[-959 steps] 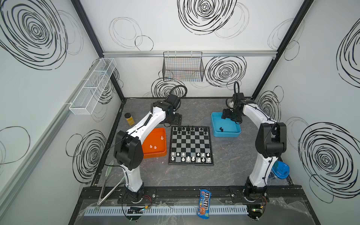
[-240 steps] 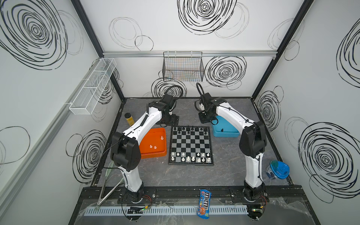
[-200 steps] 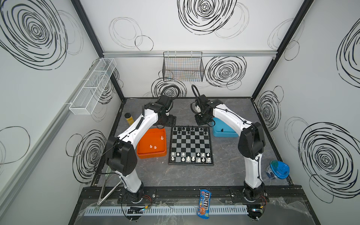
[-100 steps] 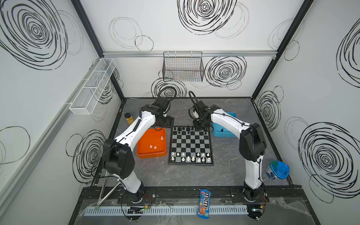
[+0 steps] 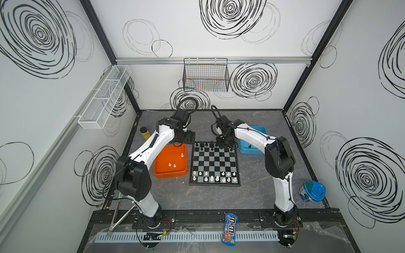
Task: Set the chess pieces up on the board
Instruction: 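Lower the black pawn onto a far-side square and open the right gripper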
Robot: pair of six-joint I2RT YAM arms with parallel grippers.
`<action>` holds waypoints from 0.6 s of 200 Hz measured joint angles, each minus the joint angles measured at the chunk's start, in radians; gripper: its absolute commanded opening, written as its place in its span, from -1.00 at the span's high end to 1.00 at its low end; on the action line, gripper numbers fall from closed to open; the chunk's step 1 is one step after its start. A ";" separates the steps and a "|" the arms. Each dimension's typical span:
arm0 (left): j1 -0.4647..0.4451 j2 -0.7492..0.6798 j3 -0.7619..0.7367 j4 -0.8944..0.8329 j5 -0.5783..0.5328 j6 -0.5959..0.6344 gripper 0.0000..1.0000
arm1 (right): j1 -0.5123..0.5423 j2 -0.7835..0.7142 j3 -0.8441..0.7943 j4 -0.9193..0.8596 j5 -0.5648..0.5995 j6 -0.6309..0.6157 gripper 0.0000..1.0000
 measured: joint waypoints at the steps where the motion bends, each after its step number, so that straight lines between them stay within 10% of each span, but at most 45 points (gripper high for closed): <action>1: 0.000 0.000 0.000 0.000 0.000 0.000 -0.90 | 0.000 0.000 0.000 0.000 0.000 0.000 0.75; 120: 0.003 0.000 -0.002 0.000 0.004 0.003 -0.90 | -0.007 0.043 0.000 0.000 0.016 -0.001 0.73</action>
